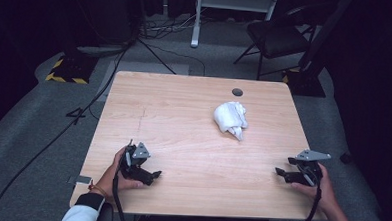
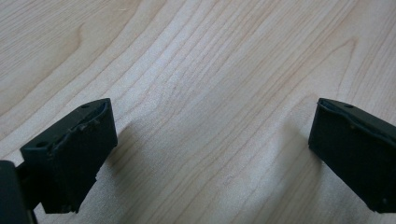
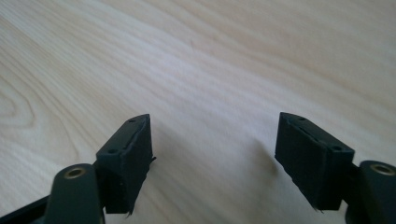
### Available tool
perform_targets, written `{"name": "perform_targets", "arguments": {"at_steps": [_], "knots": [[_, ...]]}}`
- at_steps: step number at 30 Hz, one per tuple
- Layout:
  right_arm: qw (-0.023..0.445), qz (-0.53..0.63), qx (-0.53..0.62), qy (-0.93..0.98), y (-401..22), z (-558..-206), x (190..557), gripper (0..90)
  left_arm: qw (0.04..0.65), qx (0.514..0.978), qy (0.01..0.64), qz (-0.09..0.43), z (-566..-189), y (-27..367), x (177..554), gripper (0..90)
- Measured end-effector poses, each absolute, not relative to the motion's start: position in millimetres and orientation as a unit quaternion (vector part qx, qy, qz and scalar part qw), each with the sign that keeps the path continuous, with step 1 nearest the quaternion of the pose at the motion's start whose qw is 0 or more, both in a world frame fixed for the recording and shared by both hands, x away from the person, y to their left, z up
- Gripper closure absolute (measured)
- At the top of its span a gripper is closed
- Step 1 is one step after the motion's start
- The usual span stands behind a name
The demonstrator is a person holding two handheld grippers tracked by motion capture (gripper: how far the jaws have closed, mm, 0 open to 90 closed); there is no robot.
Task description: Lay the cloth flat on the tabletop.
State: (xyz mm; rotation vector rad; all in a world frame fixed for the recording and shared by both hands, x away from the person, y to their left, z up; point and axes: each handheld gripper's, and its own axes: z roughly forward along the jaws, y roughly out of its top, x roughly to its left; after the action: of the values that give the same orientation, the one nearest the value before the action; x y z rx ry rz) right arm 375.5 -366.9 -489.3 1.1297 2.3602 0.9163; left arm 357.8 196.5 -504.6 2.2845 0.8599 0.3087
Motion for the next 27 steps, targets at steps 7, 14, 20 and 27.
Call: {"name": "perform_targets", "arguments": {"at_steps": [7,14,20,27], "knots": [[0.177,0.349,0.361,0.846,-338.2,-475.0,404.7,37.5,0.335,0.876,0.326,0.117,-504.7,195.4,358.9,1.2],[0.171,0.375,0.327,0.851,-293.3,-463.9,434.3,42.5,0.336,0.876,0.325,0.116,-504.8,195.0,359.1,1.2],[0.171,0.36,0.318,0.86,-259.2,-472.0,454.8,43.3,0.336,0.878,0.322,0.114,-504.8,194.7,359.5,1.2],[0.175,0.359,0.316,0.86,-237.9,-480.2,473.3,49.9,0.335,0.879,0.32,0.114,-504.7,193.3,359.9,1.2]]}}
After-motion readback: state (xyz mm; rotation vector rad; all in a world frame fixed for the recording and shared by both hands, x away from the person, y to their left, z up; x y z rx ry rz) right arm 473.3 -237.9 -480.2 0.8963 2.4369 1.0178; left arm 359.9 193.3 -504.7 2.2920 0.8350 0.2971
